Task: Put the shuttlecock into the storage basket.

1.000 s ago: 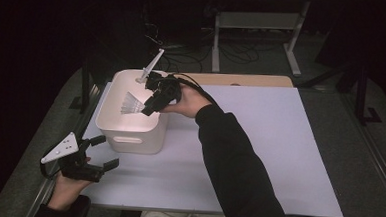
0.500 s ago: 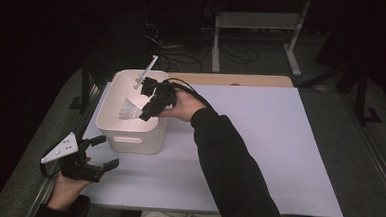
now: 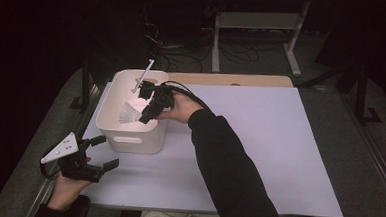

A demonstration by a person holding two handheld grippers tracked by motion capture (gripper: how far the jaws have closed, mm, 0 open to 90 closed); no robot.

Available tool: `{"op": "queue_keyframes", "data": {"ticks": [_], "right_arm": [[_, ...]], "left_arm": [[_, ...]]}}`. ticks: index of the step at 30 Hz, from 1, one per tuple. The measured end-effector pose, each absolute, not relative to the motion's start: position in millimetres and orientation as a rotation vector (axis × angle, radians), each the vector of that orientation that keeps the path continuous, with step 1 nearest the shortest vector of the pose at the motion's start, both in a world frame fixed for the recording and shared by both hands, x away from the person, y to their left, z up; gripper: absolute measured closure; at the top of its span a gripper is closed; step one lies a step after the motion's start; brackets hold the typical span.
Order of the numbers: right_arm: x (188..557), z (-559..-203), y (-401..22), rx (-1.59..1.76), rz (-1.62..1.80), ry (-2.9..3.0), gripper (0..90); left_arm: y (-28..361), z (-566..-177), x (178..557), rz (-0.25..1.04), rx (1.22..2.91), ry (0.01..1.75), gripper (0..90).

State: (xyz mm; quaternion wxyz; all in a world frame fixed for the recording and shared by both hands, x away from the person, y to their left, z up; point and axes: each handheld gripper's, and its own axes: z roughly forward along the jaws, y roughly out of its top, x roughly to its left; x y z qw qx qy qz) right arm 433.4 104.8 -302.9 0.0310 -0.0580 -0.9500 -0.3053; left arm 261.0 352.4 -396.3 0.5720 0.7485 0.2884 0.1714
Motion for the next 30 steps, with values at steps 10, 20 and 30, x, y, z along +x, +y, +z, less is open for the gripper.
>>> {"op": "queue_keyframes", "data": {"ticks": [10, 20, 30], "right_arm": [[434, -307, 108, -0.191, -0.907, -2.927, 63.7], [438, -304, 103, -0.26, -0.928, -2.9, 45.0], [439, -294, 92, -0.331, -0.984, -2.916, 24.0]], "left_arm": [[353, -396, 261, 0.402, 1.757, 0.675, 0.2], [352, -396, 261, 0.401, 1.757, 0.677, 0.2], [352, -396, 261, 0.4, 1.759, 0.676, 0.2]]}}
